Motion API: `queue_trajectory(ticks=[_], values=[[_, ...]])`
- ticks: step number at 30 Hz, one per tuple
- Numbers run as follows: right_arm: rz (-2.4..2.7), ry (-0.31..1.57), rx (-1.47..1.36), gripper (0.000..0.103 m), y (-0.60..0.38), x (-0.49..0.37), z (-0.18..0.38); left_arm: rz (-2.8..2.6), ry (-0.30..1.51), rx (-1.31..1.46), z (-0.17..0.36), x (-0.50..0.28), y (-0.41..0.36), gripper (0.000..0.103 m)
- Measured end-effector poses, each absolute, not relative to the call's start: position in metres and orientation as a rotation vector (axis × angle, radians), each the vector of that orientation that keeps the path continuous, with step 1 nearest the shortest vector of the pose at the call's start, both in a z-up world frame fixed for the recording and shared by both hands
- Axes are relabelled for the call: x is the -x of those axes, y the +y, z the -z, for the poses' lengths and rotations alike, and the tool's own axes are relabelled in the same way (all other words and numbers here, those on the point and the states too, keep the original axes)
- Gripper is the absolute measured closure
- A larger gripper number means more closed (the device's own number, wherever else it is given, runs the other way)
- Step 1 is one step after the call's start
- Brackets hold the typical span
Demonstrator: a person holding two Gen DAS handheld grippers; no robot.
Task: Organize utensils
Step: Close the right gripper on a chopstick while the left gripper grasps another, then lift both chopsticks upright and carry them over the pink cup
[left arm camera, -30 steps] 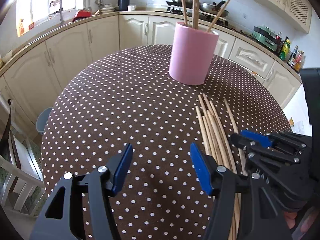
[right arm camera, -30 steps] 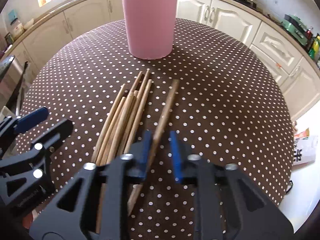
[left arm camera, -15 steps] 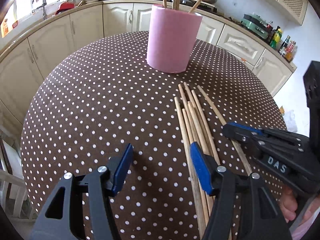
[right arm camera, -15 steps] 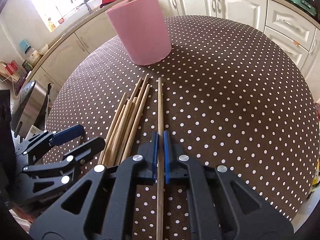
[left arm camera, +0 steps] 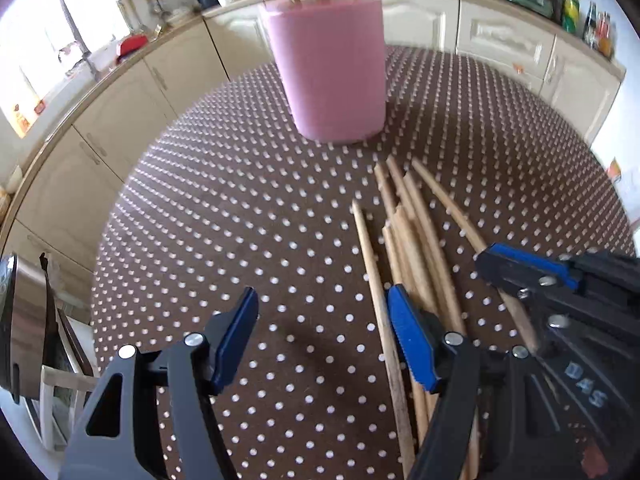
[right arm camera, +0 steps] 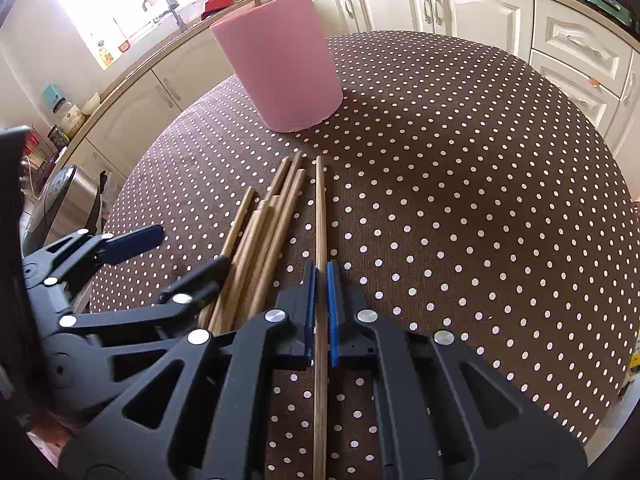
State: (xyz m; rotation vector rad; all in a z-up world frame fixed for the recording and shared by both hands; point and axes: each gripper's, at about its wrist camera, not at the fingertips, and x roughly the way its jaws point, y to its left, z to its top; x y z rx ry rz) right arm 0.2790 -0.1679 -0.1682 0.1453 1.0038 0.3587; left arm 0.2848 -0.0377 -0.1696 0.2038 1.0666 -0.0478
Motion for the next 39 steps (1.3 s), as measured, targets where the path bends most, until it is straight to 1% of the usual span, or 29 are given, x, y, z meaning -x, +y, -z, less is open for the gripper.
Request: queue_trajectory(ticks=[3, 4, 6, 7, 8, 13, 17, 25, 30, 33, 39], values=[[-0.363, 1.012, -0.158, 0.097, -0.17, -0.28, 0.167, 0.071, 1.145, -0.169, 0.162, -0.293, -0.034, 0.038], [-0.365, 1.016, -0.162, 0.097, -0.171, -0.28, 0.166, 0.112, 1.179, -0.143, 0.158, -0.298, -0.03, 0.047], [-0.364, 1.026, -0.173, 0.097, -0.173, -0.281, 0.165, 0.133, 1.212, -0.121, 0.15, -0.305, -0.025, 0.069], [-0.364, 1.028, -0.18, 0.097, -0.174, -0.282, 0.165, 0.124, 1.218, -0.116, 0.145, -0.307, -0.022, 0.093], [-0.365, 1.031, -0.192, 0.097, -0.175, -0.282, 0.165, 0.125, 1.222, -0.101, 0.143, -0.308, -0.02, 0.095], [-0.327, 1.012, -0.2, 0.097, -0.182, -0.282, 0.159, 0.135, 1.17, -0.026, 0.133, -0.302, -0.009, 0.096], [-0.334, 0.953, -0.215, 0.097, -0.189, -0.279, 0.144, 0.146, 1.072, 0.04, 0.117, -0.284, 0.006, 0.096], [-0.341, 0.78, -0.268, 0.097, -0.202, -0.273, 0.102, 0.117, 0.769, 0.1, 0.046, -0.261, 0.02, 0.096], [-0.336, 0.671, -0.248, 0.097, -0.206, -0.267, 0.071, 0.13, 0.618, 0.099, 0.0, -0.247, 0.02, 0.096], [-0.325, 0.614, -0.232, 0.097, -0.2, -0.265, 0.051, 0.122, 0.549, 0.087, -0.025, -0.242, 0.019, 0.096], [-0.31, 0.498, -0.173, 0.097, -0.193, -0.257, 0.01, 0.106, 0.483, 0.066, -0.052, -0.26, 0.006, 0.096]])
